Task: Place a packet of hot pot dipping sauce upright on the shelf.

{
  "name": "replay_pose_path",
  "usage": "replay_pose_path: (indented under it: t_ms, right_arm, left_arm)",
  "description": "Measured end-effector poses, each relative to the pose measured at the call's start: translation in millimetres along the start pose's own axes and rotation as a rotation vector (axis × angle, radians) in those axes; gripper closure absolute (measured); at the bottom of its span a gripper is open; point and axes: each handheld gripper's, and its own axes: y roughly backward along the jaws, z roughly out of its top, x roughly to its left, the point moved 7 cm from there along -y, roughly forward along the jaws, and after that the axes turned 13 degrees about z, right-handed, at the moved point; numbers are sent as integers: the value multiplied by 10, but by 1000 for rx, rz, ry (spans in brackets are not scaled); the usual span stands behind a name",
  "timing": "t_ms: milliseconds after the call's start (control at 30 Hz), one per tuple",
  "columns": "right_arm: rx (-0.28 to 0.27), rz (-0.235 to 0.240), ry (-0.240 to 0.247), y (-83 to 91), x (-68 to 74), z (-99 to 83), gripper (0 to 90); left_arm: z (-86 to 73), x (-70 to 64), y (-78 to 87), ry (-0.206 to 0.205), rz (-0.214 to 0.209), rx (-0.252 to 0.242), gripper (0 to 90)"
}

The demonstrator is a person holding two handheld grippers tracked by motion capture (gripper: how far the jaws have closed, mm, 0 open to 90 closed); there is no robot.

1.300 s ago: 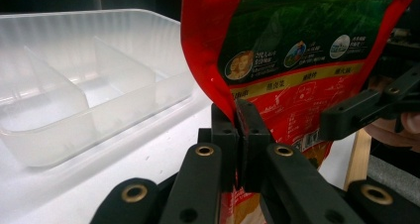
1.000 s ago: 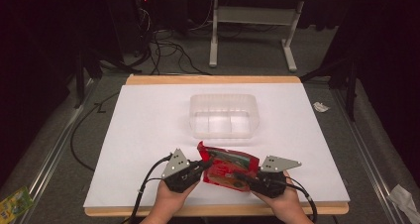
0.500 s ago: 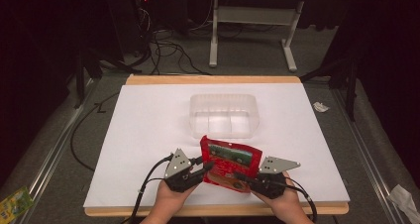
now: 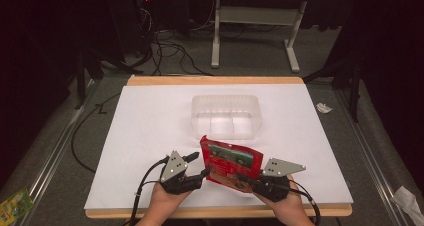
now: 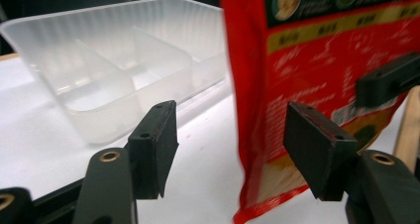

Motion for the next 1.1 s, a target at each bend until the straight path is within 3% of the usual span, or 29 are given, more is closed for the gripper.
replay_pose_path:
  t_ms: [100, 267, 333, 533, 633, 733, 867, 1100]
  right_arm:
    - [-16, -11, 1, 33, -2, 27, 887]
    - [-40, -47, 0, 93, -36, 65, 886]
    - [-48, -64, 4, 118, -55, 77, 886]
    - [-73, -107, -9, 195, -124, 108, 886]
    - [-83, -133, -18, 237, -171, 119, 886]
    - [-99, -177, -33, 293, -238, 137, 886]
    - [-119, -215, -56, 344, -314, 144, 885]
    - [-137, -251, -79, 379, -379, 157, 885]
  left_arm:
    - [3, 47, 39, -7, 14, -3, 376]
    - [-39, 111, 136, -55, 27, 18, 350]
    - [-64, 143, 178, -48, 30, 27, 339]
    - [-242, 222, 359, -85, 46, 77, 317]
    - [-276, 276, 428, -40, 52, 69, 322]
    - [-188, 313, 453, 0, 62, 21, 319]
    - [-227, 312, 423, -34, 58, 43, 314]
    - [-194, 337, 438, -22, 45, 24, 313]
